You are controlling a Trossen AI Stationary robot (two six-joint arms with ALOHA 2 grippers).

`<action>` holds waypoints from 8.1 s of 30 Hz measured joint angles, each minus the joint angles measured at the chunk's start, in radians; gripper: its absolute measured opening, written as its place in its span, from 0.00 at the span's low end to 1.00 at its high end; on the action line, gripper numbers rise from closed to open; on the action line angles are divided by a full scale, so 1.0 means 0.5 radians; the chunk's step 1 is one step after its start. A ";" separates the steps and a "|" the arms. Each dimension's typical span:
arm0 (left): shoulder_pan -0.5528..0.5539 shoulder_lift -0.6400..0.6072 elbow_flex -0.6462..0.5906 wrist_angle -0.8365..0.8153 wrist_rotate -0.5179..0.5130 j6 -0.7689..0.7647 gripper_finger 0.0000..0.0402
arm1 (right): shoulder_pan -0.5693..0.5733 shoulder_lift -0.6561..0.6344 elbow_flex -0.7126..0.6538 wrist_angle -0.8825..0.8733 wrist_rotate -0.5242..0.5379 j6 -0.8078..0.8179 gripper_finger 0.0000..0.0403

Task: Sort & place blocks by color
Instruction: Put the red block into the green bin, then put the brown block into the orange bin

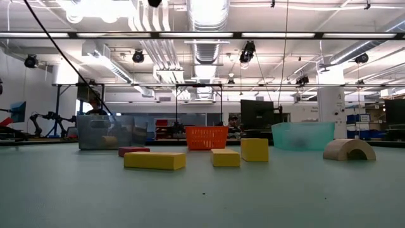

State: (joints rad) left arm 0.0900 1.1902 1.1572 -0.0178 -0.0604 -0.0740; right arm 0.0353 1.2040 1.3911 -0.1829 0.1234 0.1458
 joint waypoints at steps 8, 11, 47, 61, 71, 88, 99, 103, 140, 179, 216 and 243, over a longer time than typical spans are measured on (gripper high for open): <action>-0.103 0.029 -0.001 0.372 0.003 -0.004 0.29 | 0.000 0.061 0.000 0.236 0.000 -0.072 0.36; -0.133 0.038 -0.002 0.410 0.004 -0.015 0.29 | 0.000 0.065 0.000 0.247 0.000 -0.078 0.40; -0.148 0.249 -0.003 0.878 0.155 -0.175 0.29 | -0.002 0.052 0.018 0.457 -0.052 0.038 0.52; -0.148 0.281 0.003 0.923 0.156 -0.208 0.29 | -0.002 0.117 0.017 0.452 -0.036 -0.027 0.46; -0.148 0.280 0.002 0.912 0.161 -0.215 0.37 | -0.002 0.117 0.017 0.449 -0.041 -0.070 0.30; -0.144 0.158 -0.002 0.487 0.112 -0.310 0.62 | -0.220 0.082 0.228 -0.346 -0.030 0.259 0.30; -0.141 0.010 -0.004 0.156 -0.008 -0.369 0.62 | -0.676 0.101 0.355 -1.326 -0.053 0.995 0.30; -0.140 -0.013 -0.004 0.166 -0.021 -0.365 0.63 | -0.839 0.151 0.354 -1.588 -0.128 1.193 0.30; -0.087 -0.155 -0.001 0.150 -0.121 -0.091 0.63 | -1.669 0.910 0.352 -2.183 -0.510 1.232 0.30; -0.088 -0.186 -0.004 0.086 -0.197 -0.090 0.63 | -1.740 0.936 -0.210 -1.531 -0.457 1.421 0.30; -0.089 -0.164 -0.004 -0.684 -0.257 -0.773 0.63 | -1.510 0.704 0.110 -1.752 -0.526 1.269 0.32; -0.087 -0.129 0.002 -0.755 -0.528 -0.982 0.63 | -0.140 0.581 -0.068 -1.926 -0.139 2.230 0.29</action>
State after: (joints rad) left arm 0.0463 1.1255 1.1584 -0.3955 -0.3244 -0.5648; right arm -0.0346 1.4947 1.3569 -1.1461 0.0540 1.2607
